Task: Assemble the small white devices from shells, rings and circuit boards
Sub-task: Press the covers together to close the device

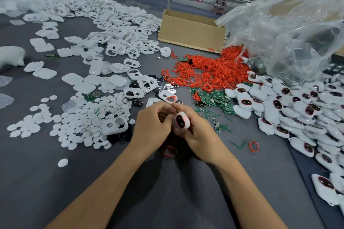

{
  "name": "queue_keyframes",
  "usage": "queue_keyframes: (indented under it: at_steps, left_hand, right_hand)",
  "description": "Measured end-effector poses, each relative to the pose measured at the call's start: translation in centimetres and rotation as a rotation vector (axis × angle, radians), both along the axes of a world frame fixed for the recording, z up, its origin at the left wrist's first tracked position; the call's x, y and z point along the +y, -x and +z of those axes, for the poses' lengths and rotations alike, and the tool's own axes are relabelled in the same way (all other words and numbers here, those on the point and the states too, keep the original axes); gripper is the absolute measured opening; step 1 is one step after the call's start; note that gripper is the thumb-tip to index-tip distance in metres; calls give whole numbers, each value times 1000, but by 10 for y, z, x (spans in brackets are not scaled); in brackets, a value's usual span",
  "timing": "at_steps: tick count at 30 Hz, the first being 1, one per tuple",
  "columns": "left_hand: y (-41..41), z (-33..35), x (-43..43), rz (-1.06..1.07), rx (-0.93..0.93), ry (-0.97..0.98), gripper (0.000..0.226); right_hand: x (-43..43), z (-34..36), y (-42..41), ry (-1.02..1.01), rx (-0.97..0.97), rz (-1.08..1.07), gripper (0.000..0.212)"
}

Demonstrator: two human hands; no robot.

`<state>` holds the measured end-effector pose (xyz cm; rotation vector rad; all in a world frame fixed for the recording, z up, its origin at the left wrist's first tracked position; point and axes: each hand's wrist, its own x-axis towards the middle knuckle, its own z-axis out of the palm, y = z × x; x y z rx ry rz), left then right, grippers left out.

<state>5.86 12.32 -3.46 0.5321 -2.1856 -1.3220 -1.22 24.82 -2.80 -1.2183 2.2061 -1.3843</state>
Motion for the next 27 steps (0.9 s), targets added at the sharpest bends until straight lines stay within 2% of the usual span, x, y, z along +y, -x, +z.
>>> queue_keyframes:
  at_steps: [4, 8, 11, 14, 15, 17, 19, 22, 27]
  left_hand:
    - [0, -3, -4, 78, 8, -88, 23]
    - [-1, -2, -3, 106, 75, -215, 31]
    - [-1, 0, -3, 146, 107, -169, 29]
    - [-2, 2, -2, 221, 170, -95, 30]
    - [-2, 3, -2, 244, 195, -86, 30]
    - [-3, 6, -1, 269, 246, -81, 29]
    - [-4, 7, -1, 273, 269, -71, 29]
    - [-6, 8, 0, 261, 284, -59, 28]
    - [-4, 8, 3, 202, 284, -67, 26]
  right_hand:
    - [-1, 1, -2, 66, -46, -36, 47]
    - [-3, 5, -4, 143, 132, -182, 36]
    - [-2, 9, -6, 150, 135, -225, 40]
    - [-4, 10, -13, 188, 343, -292, 37]
    - [-5, 11, -15, 172, 415, -316, 34]
    - [-7, 7, -16, -1, 517, -287, 32]
    - [-5, -3, -16, -139, 544, -226, 35]
    - [-2, -4, -17, -67, 460, -174, 37]
    - [-5, 8, -17, 170, -19, -137, 31]
